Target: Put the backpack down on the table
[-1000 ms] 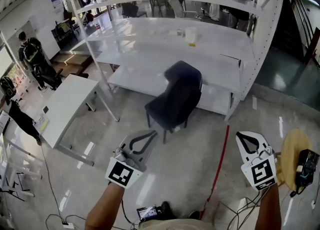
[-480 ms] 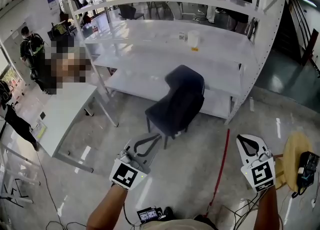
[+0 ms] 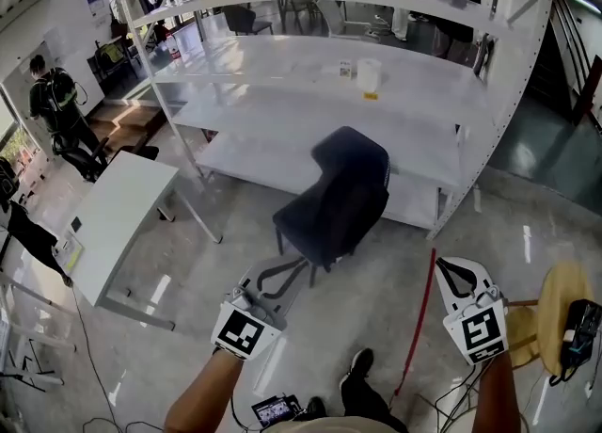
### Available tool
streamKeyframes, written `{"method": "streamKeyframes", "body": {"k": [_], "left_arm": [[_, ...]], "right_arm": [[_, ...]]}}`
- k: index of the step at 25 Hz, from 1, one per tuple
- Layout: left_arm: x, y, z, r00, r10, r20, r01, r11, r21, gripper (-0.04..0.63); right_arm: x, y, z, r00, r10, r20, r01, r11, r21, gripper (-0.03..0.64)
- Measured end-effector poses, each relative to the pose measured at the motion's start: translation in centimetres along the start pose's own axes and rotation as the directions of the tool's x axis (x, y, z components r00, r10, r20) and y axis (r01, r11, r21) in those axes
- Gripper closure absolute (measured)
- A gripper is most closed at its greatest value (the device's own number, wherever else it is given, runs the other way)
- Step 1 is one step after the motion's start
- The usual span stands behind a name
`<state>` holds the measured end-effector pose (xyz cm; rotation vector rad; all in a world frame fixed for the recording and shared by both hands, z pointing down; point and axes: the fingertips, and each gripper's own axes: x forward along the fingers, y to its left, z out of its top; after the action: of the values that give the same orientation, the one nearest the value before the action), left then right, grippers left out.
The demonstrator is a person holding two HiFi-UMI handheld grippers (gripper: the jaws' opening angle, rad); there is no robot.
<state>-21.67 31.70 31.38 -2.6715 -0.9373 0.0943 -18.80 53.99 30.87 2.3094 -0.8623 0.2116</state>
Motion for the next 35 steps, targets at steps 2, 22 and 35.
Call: {"method": "streamKeyframes", "body": {"k": [2, 22, 35], "left_arm": [[1.7, 0.8, -0.8, 1.000, 0.005, -0.027, -0.004, 1.000, 0.010, 0.575], [19.2, 8.9, -8.0, 0.980, 0.097, -0.177, -0.103, 0.994, -0.027, 0.574], [26.2, 17.9, -15.9, 0.984, -0.012, -0.178, -0.005, 0.996, -0.094, 0.574]], "right_arm": [[2.0, -1.1, -0.6, 1.000, 0.017, 0.005, -0.017, 1.000, 0.001, 0.591], [21.0, -11.7, -4.6, 0.982, 0.168, 0.083, -0.167, 0.986, -0.020, 0.591], [31.8, -13.7, -3.9, 0.991, 0.134, -0.004, -0.133, 0.987, 0.086, 0.589]]}}
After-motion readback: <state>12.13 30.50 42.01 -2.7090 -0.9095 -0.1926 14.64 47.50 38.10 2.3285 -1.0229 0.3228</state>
